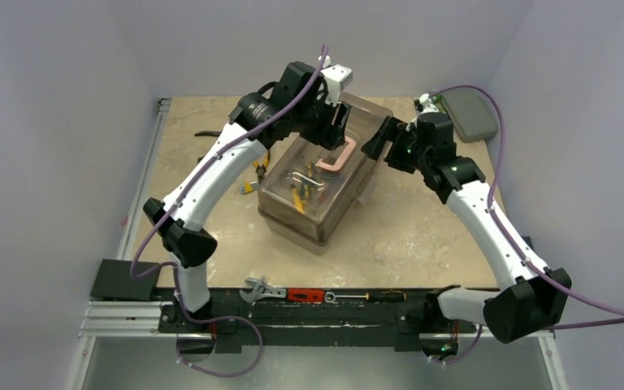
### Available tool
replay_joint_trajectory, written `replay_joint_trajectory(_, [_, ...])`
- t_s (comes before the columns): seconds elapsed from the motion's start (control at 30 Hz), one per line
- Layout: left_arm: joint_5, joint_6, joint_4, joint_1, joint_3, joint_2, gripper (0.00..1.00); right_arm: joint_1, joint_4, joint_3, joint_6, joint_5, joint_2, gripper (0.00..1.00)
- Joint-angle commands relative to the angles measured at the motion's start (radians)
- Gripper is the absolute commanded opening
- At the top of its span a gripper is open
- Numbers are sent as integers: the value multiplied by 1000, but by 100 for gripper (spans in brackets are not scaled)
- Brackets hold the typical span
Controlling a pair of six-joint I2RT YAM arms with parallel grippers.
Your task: Pack the tool kit
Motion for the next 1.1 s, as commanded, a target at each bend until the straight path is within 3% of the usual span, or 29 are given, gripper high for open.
replay_joint_trajectory(0.0, [290, -142, -104, 36, 145, 113, 58, -3, 47, -35, 37, 30, -67, 81])
replay_joint_trajectory(0.5, [464, -191, -106, 89, 136, 242, 58, -4, 22, -90, 46, 56, -156, 81])
replay_joint_trajectory(0.77, [393, -186, -181, 71, 169, 311, 59, -5, 5, -103, 48, 73, -170, 82])
replay_joint_trajectory(0.83, [446, -190, -175, 65, 160, 324, 60, -9, 6, -110, 48, 75, -171, 82])
replay_joint_trajectory(0.9, [591, -214, -141, 73, 141, 338, 59, -14, 9, -116, 48, 54, -164, 82])
replay_joint_trajectory(1.07, [837, -311, 15, 124, 46, 319, 52, -57, 47, -126, 51, -111, -120, 79])
